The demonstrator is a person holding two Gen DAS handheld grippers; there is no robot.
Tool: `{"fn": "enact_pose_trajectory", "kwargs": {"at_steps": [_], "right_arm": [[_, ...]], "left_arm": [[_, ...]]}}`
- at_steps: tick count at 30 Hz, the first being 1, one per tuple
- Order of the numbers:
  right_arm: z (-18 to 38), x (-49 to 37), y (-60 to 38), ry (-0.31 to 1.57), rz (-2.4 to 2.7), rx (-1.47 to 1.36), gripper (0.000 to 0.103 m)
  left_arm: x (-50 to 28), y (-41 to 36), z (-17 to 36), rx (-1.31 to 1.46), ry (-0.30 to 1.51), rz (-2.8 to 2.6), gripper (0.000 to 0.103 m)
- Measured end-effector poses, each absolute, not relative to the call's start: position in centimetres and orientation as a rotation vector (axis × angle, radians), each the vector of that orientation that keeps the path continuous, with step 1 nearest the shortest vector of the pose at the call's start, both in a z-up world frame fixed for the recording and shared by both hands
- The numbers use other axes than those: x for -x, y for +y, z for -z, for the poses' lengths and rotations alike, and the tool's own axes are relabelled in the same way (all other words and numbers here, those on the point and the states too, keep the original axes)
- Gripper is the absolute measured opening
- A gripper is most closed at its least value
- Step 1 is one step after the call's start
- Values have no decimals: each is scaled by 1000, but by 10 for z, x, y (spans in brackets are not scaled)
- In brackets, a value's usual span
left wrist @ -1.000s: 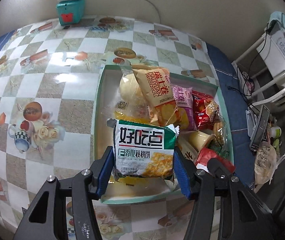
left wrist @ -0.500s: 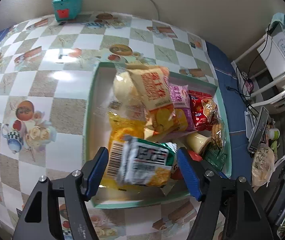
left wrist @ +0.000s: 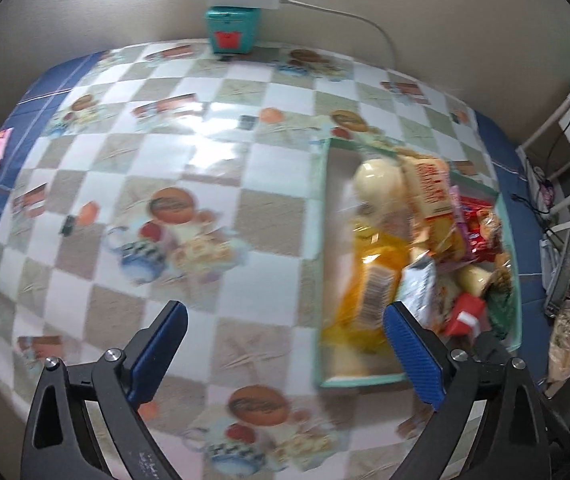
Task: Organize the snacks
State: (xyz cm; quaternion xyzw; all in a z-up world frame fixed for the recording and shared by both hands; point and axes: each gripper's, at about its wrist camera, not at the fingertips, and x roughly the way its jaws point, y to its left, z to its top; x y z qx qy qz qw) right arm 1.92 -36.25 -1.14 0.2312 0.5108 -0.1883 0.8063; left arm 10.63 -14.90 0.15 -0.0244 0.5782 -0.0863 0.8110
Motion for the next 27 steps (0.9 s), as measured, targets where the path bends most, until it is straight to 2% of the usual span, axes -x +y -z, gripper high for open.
{"fn": "enact_pose_trajectory", "kwargs": {"at_steps": [11, 27], "right_arm": [[2, 6, -316, 1079, 336, -371, 103], [-7, 32, -290, 1051, 312, -286, 103]], "left_arm": [[-63, -116, -15, -49, 1165, 139, 98], [-29, -96, -10, -132, 1154, 62, 98]]}}
